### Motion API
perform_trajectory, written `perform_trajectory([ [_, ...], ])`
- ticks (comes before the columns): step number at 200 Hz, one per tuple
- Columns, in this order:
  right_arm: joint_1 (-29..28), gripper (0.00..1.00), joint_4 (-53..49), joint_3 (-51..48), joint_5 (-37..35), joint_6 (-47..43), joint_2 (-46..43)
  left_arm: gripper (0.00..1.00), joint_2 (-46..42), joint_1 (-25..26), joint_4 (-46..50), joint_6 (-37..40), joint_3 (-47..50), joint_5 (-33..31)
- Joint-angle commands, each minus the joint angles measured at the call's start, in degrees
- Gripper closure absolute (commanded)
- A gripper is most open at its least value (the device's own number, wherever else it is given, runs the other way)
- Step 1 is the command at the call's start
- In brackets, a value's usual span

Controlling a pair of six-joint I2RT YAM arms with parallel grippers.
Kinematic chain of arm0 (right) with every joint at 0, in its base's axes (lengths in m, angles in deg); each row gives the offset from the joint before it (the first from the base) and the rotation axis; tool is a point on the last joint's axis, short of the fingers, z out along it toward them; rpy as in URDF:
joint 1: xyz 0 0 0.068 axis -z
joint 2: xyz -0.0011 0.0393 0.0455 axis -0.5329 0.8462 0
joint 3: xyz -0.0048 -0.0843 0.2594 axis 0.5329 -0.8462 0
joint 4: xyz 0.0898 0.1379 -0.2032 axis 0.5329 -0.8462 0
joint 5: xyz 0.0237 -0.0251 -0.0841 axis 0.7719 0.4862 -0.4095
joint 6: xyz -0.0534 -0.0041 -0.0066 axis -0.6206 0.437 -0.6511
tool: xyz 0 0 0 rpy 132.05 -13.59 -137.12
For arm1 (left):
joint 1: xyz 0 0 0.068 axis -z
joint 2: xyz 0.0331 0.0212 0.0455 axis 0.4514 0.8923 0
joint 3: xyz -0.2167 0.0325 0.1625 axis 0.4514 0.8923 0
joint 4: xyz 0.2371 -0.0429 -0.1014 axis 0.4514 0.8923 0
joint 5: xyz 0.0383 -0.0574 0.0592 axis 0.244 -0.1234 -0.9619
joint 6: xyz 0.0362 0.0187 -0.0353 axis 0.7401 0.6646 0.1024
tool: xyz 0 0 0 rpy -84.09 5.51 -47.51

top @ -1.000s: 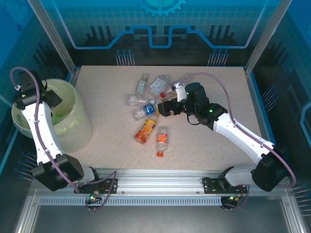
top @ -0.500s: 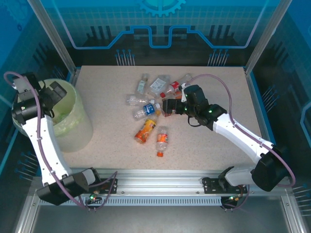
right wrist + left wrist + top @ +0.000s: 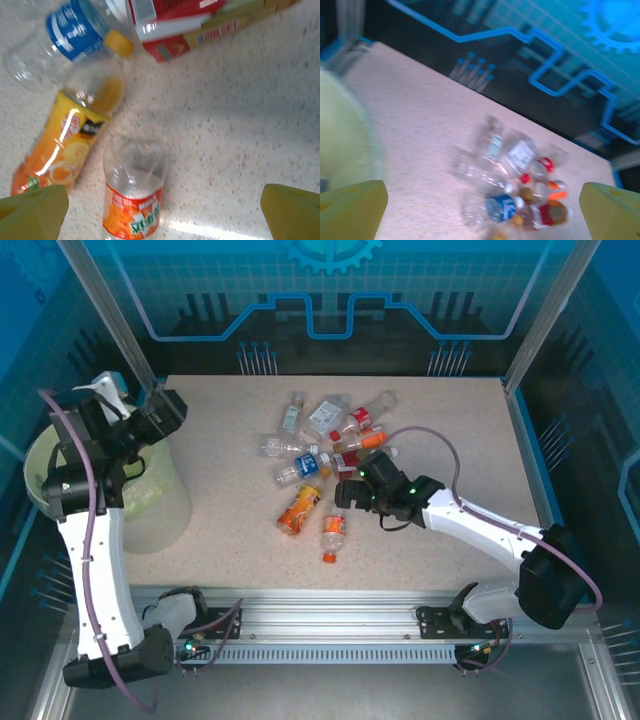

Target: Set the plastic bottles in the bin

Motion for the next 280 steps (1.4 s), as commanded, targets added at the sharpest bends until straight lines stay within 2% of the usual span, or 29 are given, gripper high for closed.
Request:
perform_trajectory([
  [1, -2.0, 0.0, 2.7, -2.8, 1.2, 3.5, -1.6, 0.01, -1.8, 2.3, -8.9, -4.9, 2.8, 10.1],
  [22, -4.2, 0.0, 6.0, -5.1, 4.5, 2.6, -1.0, 0.01, -2.2, 5.2, -13.6, -7.7, 5.1, 14.4],
  [51, -8.3, 0.01, 5.5, -4.6, 3.1, 2.5, 2.0, 0.01, -2.3, 9.1, -16.1, -8.1, 6.5, 14.3],
  [102, -10.6, 0.06, 6.4, -3.4, 2.7, 2.9, 7.8, 0.01, -1.4, 14.1, -18.2, -7.4, 7.5, 14.1],
  [153, -14.1, 0.06, 3.7, -0.9, 2.8, 5.0, 14.0, 0.01, -0.4, 16.3, -18.1, -6.3, 7.9, 12.8],
  [197, -14.6, 0.14, -0.3, 1.1, 1.3, 5.3, 18.6, 0.01, 0.5, 18.0, -16.9, -5.1, 7.3, 12.1],
  [249, -14.2, 0.36, -2.2, -1.5, -3.2, 8.5, 16.3, 0.01, 0.8, 20.1, -16.2, -4.2, 7.6, 10.3],
  [280, -13.3, 0.46, 1.8, -4.5, -2.6, 7.1, 14.3, 0.01, 1.8, 21.2, -16.3, -4.1, 7.3, 10.0],
])
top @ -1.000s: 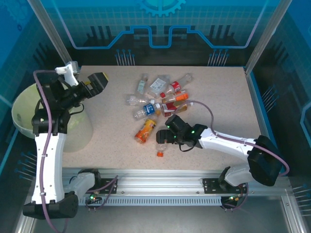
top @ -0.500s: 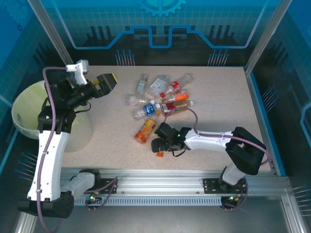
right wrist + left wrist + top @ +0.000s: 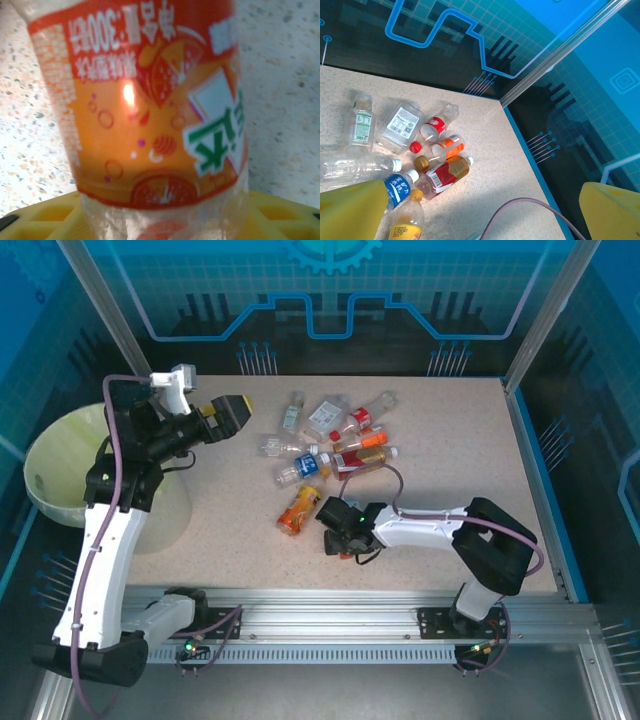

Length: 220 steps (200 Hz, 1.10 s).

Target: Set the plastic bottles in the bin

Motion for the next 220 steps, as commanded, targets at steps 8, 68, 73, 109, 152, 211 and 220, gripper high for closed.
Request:
perform_trajectory([
  [8, 0.7, 0.49, 1.9, -2.9, -1.6, -1.3, -2.7, 0.01, 1.1, 1.6, 0.1, 1.3, 0.1, -1.1],
  [68, 1.5, 0.63, 4.2, -2.8, -2.5, -10.4, -7.3, 0.01, 2.6, 4.9, -0.6, 1.1, 0.0, -1.9],
  [73, 1.6, 0.64, 4.1, -2.8, -2.6, -11.2, -8.1, 0.01, 2.6, 5.5, -0.8, 0.7, 0.3, -3.1],
  [109, 4.1, 0.66, 7.3, -2.6, -1.7, -17.3, -16.1, 0.01, 3.5, 11.5, -3.3, -1.1, 2.6, -10.9],
  [152, 8.1, 0.67, 18.6, -1.6, 1.6, -23.5, -22.5, 0.01, 6.3, 18.2, -6.0, -3.0, 4.7, -16.7],
  [211, 11.8, 0.68, 29.4, 1.2, 17.4, -24.8, -24.3, 0.01, 10.8, 20.3, -10.2, -2.7, 6.4, -7.6],
  [220, 12.1, 0.68, 30.5, 1.3, 19.6, -24.4, -24.3, 0.01, 11.3, 20.3, -12.3, -3.0, 7.0, -5.0],
])
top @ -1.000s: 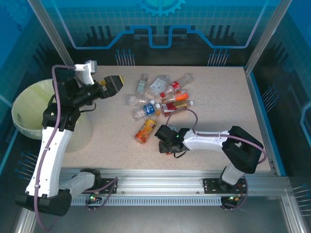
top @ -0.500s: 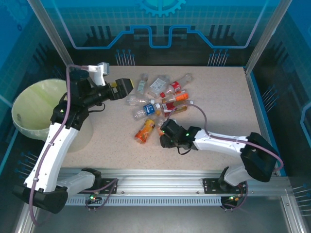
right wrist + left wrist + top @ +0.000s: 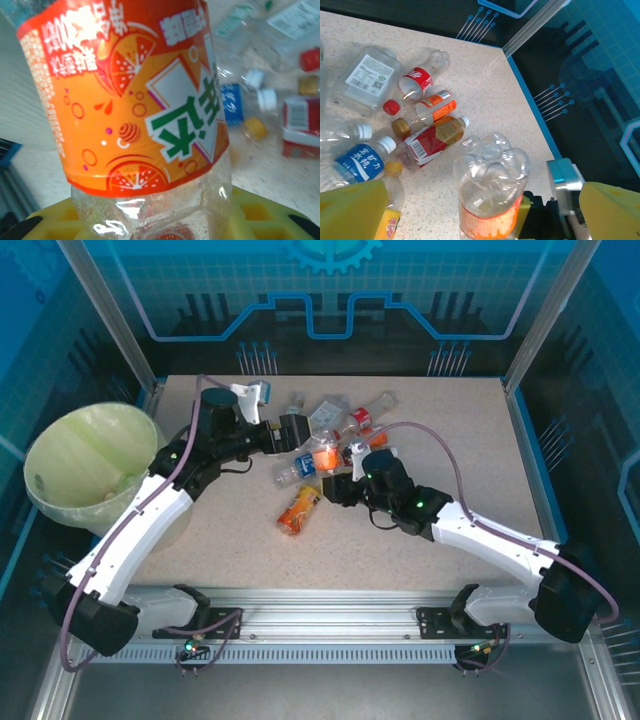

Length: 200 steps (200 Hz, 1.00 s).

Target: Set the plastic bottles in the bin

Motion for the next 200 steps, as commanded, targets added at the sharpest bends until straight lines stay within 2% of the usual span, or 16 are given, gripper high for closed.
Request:
perform_trajectory([
  [1, 1.1, 0.68, 7.1, 1.9, 9.2, -0.7, -1.6, 0.01, 1.2, 0.5, -6.0, -1.4, 2.2, 6.9],
  [22, 1.5, 0.68, 8.0, 2.7, 12.8, -0.2, -1.6, 0.01, 2.7, 1.2, -8.4, -1.1, 2.5, 9.8],
  [54, 1.8, 0.68, 10.2, 3.2, 15.7, 2.7, -1.3, 0.01, 3.9, 2.7, -9.2, -0.5, 2.8, 9.8],
  [79, 1.9, 0.68, 10.7, 4.5, 17.5, 3.3, -0.7, 0.02, 4.0, 4.1, -6.9, 3.2, 3.0, 6.3],
  [97, 1.9, 0.67, 10.5, 5.3, 19.1, 2.9, -0.3, 0.09, 3.8, 4.1, -6.9, 4.3, 3.3, 5.6],
  [120, 1.9, 0.67, 10.2, 6.1, 20.5, 2.1, 0.1, 0.31, 3.6, 4.1, -9.8, 2.8, 4.4, 7.2],
  [143, 1.9, 0.67, 9.8, 7.0, 22.8, 1.5, 0.8, 0.43, 4.2, 4.1, -10.6, 2.4, 4.6, 8.3],
  [161, 1.9, 0.62, 8.2, 7.8, 23.4, 0.9, 1.3, 0.48, 4.1, 4.2, -10.5, 2.2, 4.6, 8.2],
  [200, 1.9, 0.36, 4.8, 8.4, 21.9, -1.0, 0.8, 0.5, 1.3, 4.1, -10.7, 2.2, 6.7, 0.7],
])
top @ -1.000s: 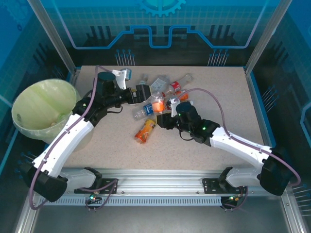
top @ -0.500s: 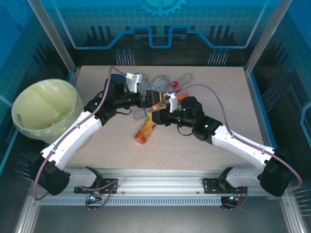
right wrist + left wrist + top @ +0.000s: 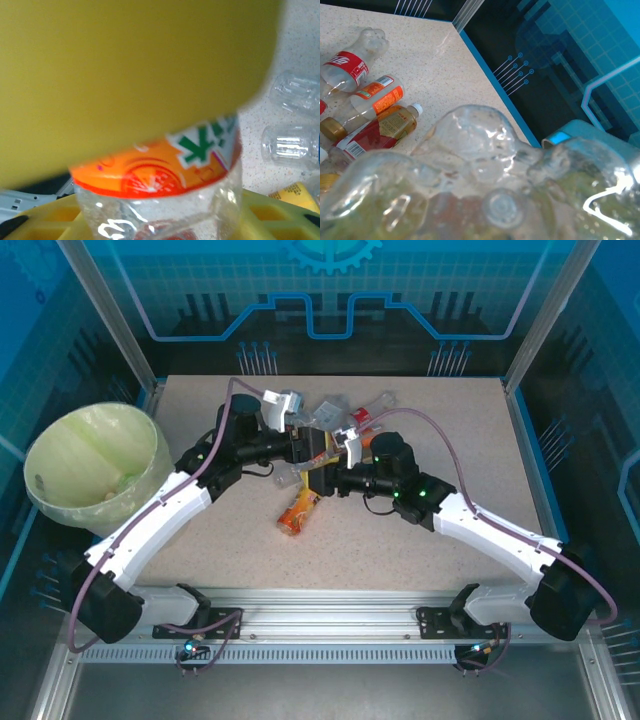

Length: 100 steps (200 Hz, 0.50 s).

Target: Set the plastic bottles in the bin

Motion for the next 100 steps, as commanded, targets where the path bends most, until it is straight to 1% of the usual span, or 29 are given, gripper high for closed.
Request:
perform_trajectory([
  [1, -0.2, 0.36, -0.5, 3.1, 2.2, -2.4, -0.6, 0.5, -2.1, -0.3, -0.2, 0.6, 2.4, -6.6],
  [22, -0.2, 0.23, -3.7, 4.2, 1.5, -4.1, -0.7, 0.52, -3.2, -0.3, 0.1, 1.0, 2.9, -8.7],
  [36, -0.2, 0.1, -5.6, 4.6, -1.1, -4.6, -1.1, 0.53, -3.9, -0.3, 1.1, 1.4, 2.9, -11.2],
  [41, -0.1, 0.02, -6.0, 4.5, -2.1, -4.8, -1.5, 0.53, -4.1, -0.3, 1.7, 1.5, 2.8, -12.3],
  [43, -0.1, 0.0, -6.0, 4.4, -2.3, -4.9, -1.7, 0.54, -4.2, -0.3, 1.9, 1.7, 2.8, -12.7],
  [69, -0.1, 0.0, -6.8, 3.2, -7.0, -6.3, -4.5, 0.54, -5.5, -0.3, 5.2, 3.0, 2.1, -17.8],
  [100, -0.1, 0.0, -7.8, 1.3, -12.6, -8.2, -8.1, 0.54, -7.6, -0.3, 8.1, 4.6, 0.7, -20.8],
])
